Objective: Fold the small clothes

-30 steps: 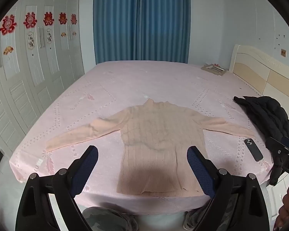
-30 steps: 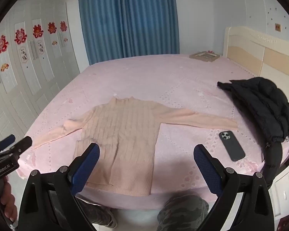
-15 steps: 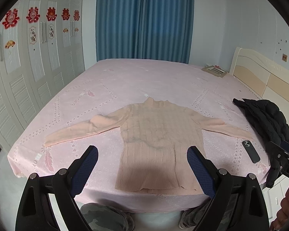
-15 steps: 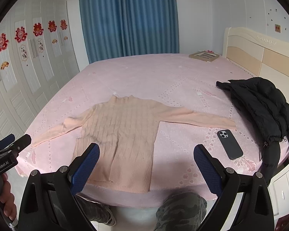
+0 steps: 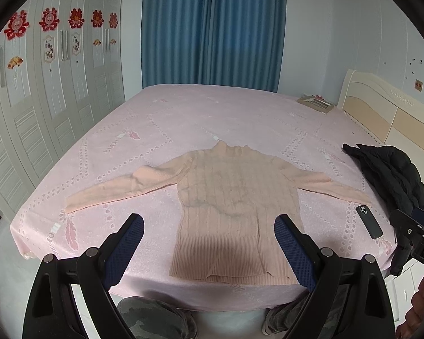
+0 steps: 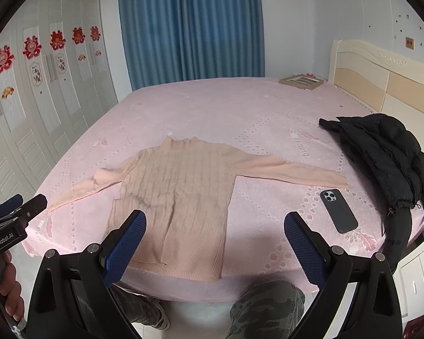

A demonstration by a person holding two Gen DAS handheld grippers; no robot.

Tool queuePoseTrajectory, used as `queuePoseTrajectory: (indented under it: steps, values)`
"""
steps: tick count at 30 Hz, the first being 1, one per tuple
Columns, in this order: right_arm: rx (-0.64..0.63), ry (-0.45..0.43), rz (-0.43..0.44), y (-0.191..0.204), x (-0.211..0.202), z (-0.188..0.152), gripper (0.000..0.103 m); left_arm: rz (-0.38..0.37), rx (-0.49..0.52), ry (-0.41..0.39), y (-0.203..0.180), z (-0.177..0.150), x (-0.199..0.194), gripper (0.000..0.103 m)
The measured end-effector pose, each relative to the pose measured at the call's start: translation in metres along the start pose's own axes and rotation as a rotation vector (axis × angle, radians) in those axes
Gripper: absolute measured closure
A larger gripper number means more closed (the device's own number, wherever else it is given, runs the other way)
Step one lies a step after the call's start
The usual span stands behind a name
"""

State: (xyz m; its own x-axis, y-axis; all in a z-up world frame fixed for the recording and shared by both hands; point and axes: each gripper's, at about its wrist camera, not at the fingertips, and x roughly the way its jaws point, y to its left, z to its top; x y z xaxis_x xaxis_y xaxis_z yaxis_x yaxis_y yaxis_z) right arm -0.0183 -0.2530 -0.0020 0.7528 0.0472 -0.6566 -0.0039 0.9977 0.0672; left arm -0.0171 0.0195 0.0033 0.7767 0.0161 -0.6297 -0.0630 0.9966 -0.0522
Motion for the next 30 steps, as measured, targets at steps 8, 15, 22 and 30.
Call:
queuePoseTrajectory:
  steps: [8, 15, 22, 30]
  values:
    - [-0.021, -0.01, -0.008, 0.008, 0.0, 0.0, 0.006, -0.001, -0.009, 0.007, 0.002, 0.0, 0.004, 0.009]
    - [-0.021, -0.007, -0.002, 0.007, 0.001, 0.001, 0.006, 0.005, -0.012, 0.009, 0.003, 0.0, 0.007, 0.009]
    - [-0.023, 0.0, 0.003, 0.009, 0.005, 0.003, 0.006, 0.009, -0.018, 0.012, 0.006, 0.0, 0.011, 0.009]
    - [-0.039, -0.008, 0.005, 0.012, 0.006, 0.005, 0.006, 0.026, -0.013, -0.027, 0.009, 0.004, 0.01, 0.009]
